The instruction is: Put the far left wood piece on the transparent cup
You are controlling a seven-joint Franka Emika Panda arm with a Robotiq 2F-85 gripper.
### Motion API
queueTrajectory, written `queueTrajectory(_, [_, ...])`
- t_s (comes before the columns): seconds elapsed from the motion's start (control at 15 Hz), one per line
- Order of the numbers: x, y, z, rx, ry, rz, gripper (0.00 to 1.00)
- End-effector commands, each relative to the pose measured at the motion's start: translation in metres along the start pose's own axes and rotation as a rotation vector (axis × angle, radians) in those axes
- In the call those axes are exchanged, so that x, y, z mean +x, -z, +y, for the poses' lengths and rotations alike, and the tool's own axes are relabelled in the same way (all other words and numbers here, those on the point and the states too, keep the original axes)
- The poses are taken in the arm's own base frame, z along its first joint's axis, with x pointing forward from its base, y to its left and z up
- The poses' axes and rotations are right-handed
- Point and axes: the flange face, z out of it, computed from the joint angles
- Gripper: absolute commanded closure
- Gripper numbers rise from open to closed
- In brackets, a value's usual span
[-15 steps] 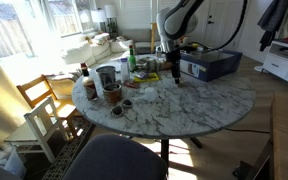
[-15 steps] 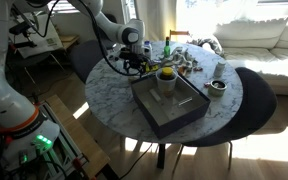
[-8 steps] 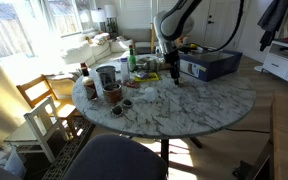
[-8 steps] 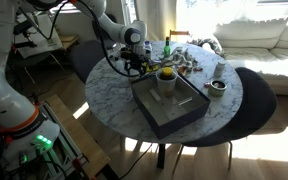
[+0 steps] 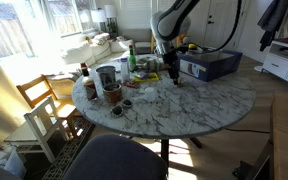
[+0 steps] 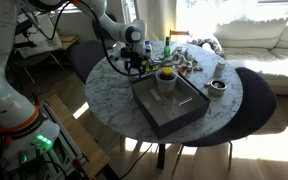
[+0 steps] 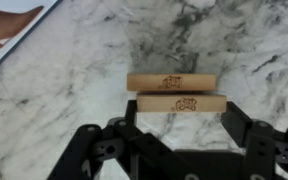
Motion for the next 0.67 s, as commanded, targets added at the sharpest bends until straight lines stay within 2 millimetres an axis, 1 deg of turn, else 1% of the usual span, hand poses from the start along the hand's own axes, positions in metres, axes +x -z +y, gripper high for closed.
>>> queueTrajectory(0.0, [-0.002,0.022,-0.011,-0.094,-0.053,0.001,0.41])
queueTrajectory(0.13, [-0.005,0.043,-0.022,-0.145,-0.071,0.032,0.41])
queueTrajectory(0.27, [-0.007,0.065,-0.037,-0.185,-0.063,0.081,0.41])
queueTrajectory(0.47, [-0.007,0.095,-0.072,-0.194,0.033,0.197,0.41])
queueTrajectory(0.6, [-0.006,0.11,-0.099,-0.203,0.097,0.272,0.41])
